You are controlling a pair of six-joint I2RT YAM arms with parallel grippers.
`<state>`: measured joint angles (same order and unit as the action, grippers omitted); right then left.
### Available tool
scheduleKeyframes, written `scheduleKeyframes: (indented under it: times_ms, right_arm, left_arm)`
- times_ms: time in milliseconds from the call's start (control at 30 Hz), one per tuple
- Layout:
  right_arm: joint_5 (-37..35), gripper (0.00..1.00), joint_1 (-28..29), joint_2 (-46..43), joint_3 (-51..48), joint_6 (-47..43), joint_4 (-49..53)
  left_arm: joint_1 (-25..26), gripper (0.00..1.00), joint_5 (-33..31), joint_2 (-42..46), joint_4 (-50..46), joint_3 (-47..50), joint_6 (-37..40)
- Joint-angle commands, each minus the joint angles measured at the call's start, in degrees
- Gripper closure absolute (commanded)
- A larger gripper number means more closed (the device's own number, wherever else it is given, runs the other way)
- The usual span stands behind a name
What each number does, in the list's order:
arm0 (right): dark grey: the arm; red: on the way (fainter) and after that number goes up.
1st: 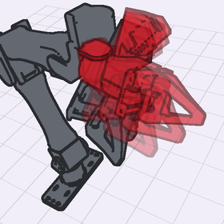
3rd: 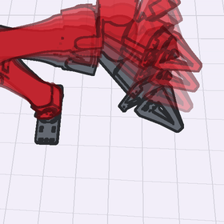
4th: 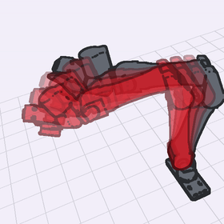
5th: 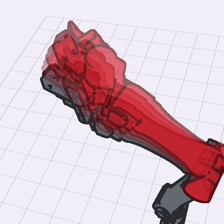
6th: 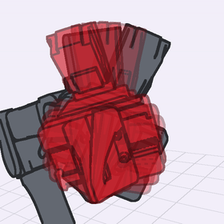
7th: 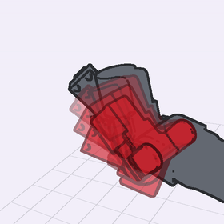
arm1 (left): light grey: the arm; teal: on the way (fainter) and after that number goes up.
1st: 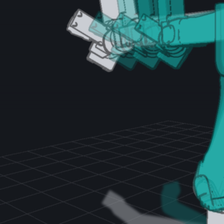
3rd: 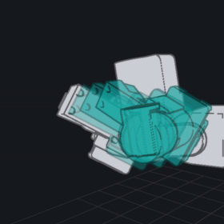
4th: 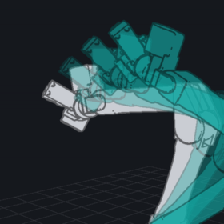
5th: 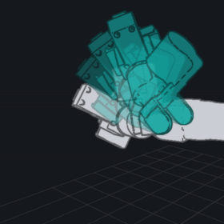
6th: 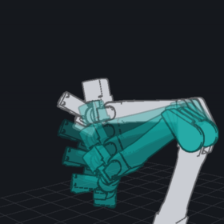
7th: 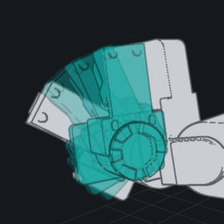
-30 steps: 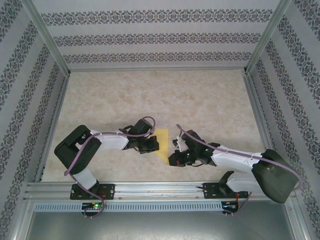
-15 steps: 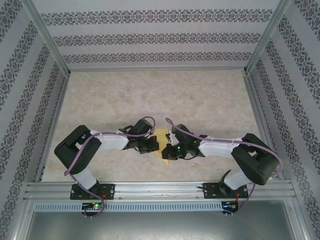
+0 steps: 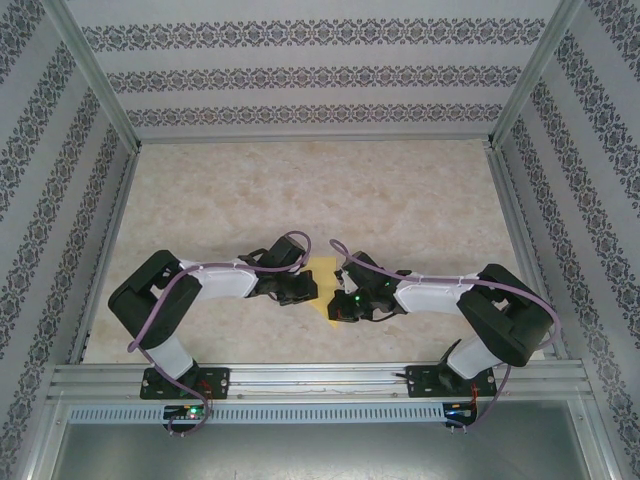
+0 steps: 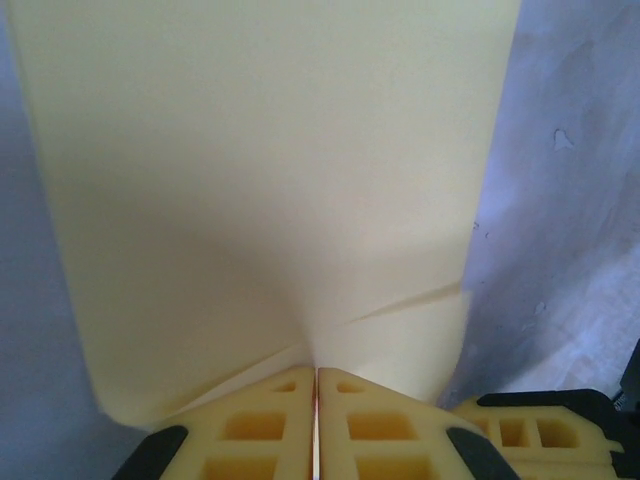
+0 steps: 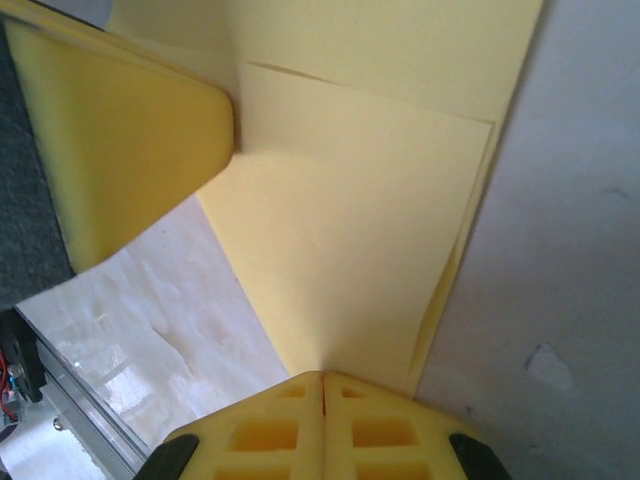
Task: Fold a paper plane with a square sheet of paper (fold left side to right side)
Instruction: Third fold the triangle at the center of the table.
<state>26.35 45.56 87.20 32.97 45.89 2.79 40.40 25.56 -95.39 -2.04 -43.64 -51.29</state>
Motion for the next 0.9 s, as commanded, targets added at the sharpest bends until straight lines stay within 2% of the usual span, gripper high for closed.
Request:
scheduleKeyframes:
  times_ms: [0,100,233,433,867]
  right_arm:
    - [-6.1,1.00,0.8,1.8,-1.4,-1.6,9.0]
    - [-7.8,1.00,0.9,1.9,-1.4,-1.9,10.3]
    - [-9.3,1.00,0.9,1.9,-1.6,-2.0,10.8]
    - [-10.9,1.00,1.0,2.9,-1.0,-3.1,12.3]
    - [-12.1,1.00,1.4,4.5,0.2,-4.2,14.4]
  left_arm:
    - [-0.2,0.91,-2.6,4.3,-2.8,-0.8,1.3]
    - [-0.1,0.93,-2.0,7.3,0.2,1.7,0.9]
    - [0.3,0.97,0.7,9.9,8.8,7.0,-1.0]
    - [2.7,0.98,2.9,7.5,21.8,11.2,-5.1]
    - [4.5,0.99,1.6,1.5,24.8,10.5,-5.5]
